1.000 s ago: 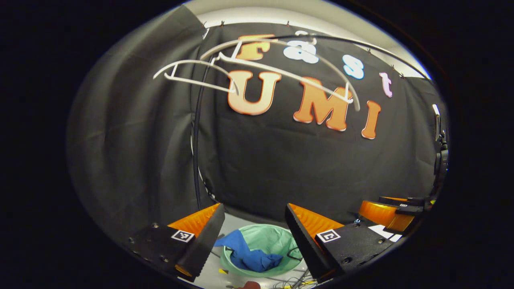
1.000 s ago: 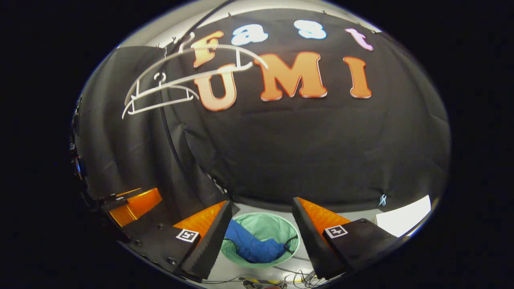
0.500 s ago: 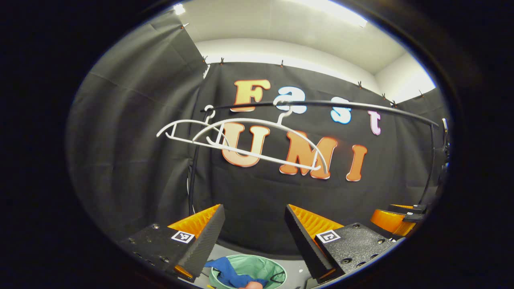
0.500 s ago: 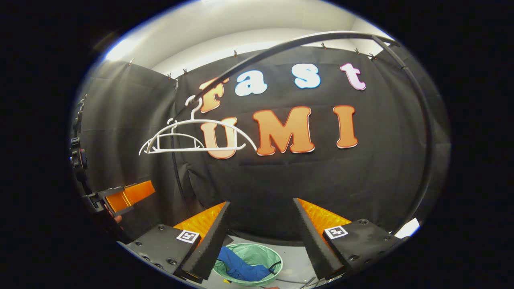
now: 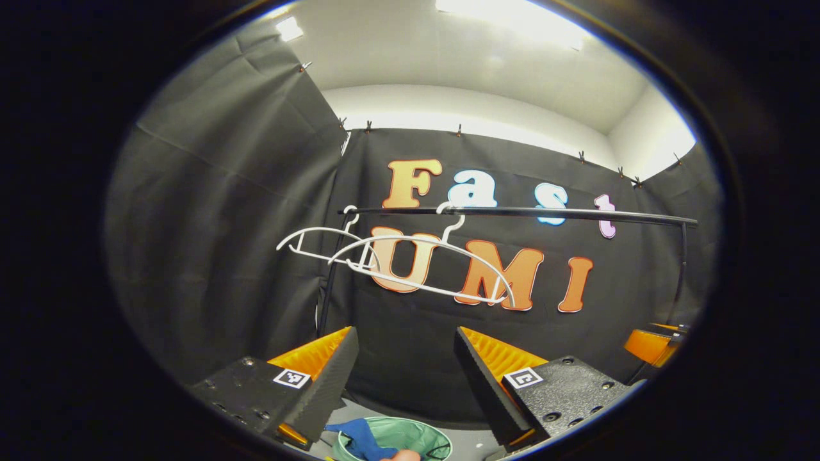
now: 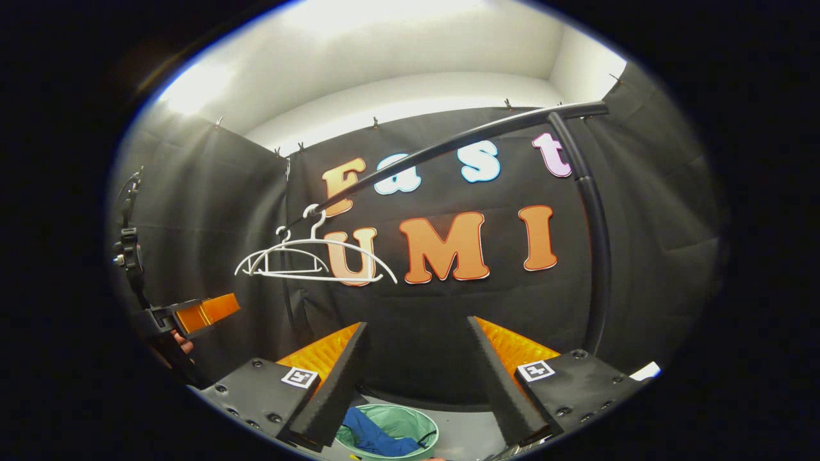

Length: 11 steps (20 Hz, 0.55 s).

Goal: Grasp the clothes on the hanger with both hands and then place them into the laundry hamper below.

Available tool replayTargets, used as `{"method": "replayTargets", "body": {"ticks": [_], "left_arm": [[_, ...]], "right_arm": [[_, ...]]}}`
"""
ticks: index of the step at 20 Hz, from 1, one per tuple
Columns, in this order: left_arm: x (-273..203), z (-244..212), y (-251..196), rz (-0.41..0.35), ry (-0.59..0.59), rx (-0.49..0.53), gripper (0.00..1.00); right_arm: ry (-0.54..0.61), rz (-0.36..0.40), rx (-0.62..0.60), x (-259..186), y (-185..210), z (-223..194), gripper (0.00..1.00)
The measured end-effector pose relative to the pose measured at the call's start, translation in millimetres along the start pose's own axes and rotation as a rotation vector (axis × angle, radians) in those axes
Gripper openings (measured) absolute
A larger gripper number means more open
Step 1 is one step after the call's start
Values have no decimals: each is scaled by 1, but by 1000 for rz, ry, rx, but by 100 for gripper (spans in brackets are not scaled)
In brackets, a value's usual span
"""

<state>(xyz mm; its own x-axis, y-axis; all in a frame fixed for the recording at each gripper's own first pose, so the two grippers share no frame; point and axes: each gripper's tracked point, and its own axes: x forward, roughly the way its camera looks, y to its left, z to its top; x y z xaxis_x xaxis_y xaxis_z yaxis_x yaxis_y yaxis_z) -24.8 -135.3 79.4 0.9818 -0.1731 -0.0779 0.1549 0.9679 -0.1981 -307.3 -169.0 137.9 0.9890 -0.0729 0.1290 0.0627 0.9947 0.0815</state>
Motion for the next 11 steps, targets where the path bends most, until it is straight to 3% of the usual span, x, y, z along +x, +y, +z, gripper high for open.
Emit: {"method": "replayTargets", "body": {"ticks": [10, 11], "left_arm": [[-37, 15, -11, -5, -10, -12, 92], [-39, 16, -8, 0, -13, -9, 92]], "right_arm": [[-15, 5, 11, -33, -4, 7, 98], [-16, 5, 14, -40, -5, 12, 89]]}}
